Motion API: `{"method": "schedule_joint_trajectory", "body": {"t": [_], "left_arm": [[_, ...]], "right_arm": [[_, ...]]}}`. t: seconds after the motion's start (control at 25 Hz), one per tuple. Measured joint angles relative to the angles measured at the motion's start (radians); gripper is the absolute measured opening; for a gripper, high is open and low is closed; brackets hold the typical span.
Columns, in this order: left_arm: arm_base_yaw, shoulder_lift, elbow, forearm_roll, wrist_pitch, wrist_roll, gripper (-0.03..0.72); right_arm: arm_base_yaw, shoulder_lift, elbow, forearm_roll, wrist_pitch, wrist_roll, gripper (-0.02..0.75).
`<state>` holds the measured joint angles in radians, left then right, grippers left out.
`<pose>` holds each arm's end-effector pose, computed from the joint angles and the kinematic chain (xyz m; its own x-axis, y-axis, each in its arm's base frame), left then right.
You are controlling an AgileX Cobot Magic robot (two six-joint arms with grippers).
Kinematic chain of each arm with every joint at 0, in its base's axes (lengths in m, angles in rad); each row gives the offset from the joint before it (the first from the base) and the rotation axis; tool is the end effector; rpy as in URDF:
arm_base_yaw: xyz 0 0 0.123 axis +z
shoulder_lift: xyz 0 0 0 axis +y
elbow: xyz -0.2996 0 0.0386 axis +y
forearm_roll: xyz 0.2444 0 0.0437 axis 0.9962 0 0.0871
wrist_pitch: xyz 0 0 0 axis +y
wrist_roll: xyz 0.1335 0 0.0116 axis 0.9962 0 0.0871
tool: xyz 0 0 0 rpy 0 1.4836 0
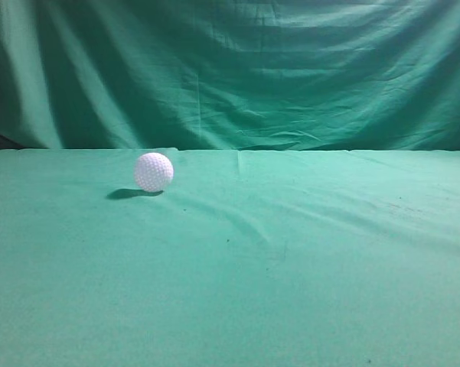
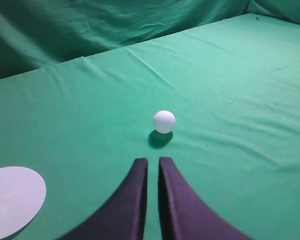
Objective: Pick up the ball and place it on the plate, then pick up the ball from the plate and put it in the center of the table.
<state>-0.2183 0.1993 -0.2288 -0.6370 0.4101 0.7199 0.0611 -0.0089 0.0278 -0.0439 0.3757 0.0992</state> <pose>0.0751 -0.0493 0.2426 -0.1571 0.1577 -0.9749 0.4592 0.8856 0.0692 0.0729 0.0023 0.1574 -0.3039 0.0398 -0.9519 -0.0281 0.9983 0.0507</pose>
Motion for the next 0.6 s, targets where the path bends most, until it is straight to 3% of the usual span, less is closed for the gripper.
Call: {"method": "schedule_joint_trajectory", "body": {"t": [0.6], "left_arm": [[0.0,0.0,0.0,0.0,0.0,0.0,0.057]], "right_arm": [[0.0,0.0,0.0,0.0,0.0,0.0,0.048]]}}
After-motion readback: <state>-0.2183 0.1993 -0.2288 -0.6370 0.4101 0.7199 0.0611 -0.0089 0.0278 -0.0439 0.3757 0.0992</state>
